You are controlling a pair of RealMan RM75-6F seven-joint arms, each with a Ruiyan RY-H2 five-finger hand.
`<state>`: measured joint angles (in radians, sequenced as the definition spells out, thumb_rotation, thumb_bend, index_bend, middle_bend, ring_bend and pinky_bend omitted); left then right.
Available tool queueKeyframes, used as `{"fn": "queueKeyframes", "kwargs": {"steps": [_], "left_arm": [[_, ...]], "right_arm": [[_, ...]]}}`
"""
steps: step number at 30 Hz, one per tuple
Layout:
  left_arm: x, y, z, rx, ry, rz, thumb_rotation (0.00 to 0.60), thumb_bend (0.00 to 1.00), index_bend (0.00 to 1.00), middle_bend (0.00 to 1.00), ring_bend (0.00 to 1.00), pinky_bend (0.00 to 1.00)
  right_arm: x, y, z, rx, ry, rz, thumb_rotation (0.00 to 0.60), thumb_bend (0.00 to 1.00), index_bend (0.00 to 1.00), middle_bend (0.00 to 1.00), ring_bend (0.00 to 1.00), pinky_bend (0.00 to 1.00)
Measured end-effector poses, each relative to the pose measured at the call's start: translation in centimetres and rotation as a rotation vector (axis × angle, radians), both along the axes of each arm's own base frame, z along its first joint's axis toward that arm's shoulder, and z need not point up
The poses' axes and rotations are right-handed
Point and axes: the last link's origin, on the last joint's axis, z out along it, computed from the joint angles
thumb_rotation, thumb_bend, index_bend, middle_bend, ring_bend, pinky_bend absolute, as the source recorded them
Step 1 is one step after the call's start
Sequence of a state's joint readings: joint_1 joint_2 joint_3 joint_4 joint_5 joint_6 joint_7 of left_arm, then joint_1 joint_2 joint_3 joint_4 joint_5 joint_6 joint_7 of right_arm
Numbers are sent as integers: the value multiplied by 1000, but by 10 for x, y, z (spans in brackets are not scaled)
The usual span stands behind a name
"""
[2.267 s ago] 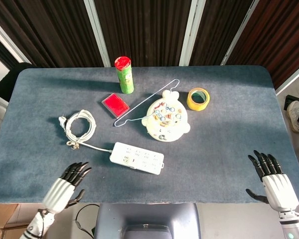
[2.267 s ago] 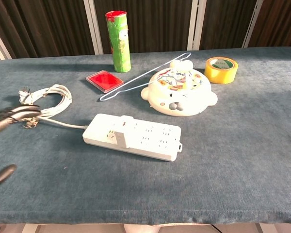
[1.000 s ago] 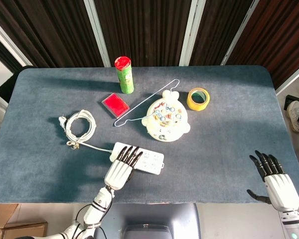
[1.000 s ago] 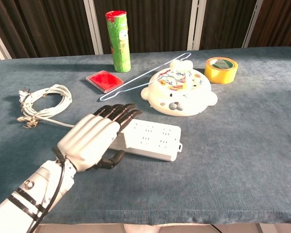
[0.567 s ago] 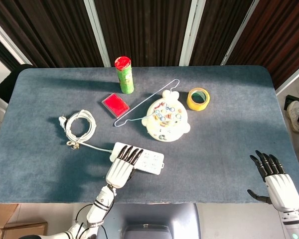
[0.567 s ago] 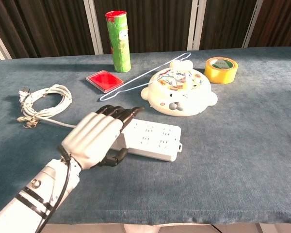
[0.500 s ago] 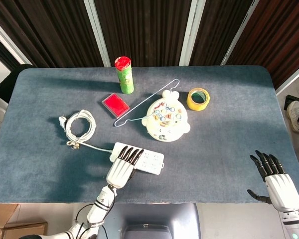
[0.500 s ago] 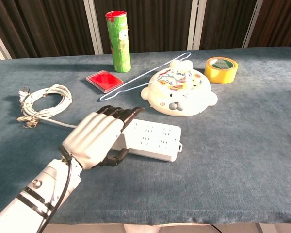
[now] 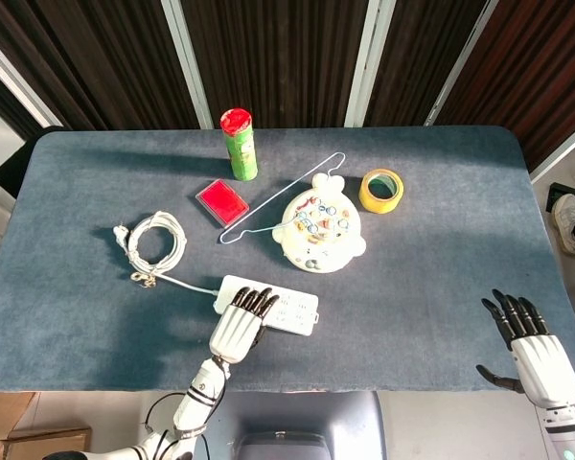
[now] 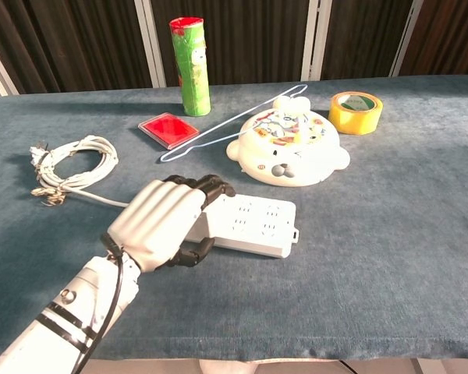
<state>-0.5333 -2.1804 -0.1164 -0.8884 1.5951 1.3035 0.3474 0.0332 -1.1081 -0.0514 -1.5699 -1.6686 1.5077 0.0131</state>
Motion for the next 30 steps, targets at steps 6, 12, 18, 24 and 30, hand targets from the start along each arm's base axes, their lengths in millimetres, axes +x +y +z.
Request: {"fn": "queueKeyframes", "kwargs": {"steps": [6, 12, 18, 24, 30], "left_arm": [[0, -2, 1, 0, -36, -6, 600, 574, 479, 625, 521, 479], [-2, -4, 4, 0, -39, -23, 600, 573, 484, 629, 525, 510], [-2, -5, 9, 10, -40, -29, 600, 572, 484, 628, 525, 520], [0, -7, 8, 15, -40, -28, 600, 574, 486, 630, 528, 527], [3, -10, 3, 8, -35, -30, 600, 573, 486, 632, 529, 527]], "right_arm": [[2, -1, -5, 14, 15, 23, 600, 273, 0, 46, 0, 83], [10, -10, -24, 65, 29, 115, 600, 273, 0, 42, 0, 83], [26, -39, -58, 154, 36, 239, 600, 374, 0, 81, 0, 92], [58, -72, -105, 287, -27, 367, 600, 756, 49, 137, 3, 106], [82, -87, -151, 402, -48, 446, 600, 820, 59, 143, 6, 105]]}}
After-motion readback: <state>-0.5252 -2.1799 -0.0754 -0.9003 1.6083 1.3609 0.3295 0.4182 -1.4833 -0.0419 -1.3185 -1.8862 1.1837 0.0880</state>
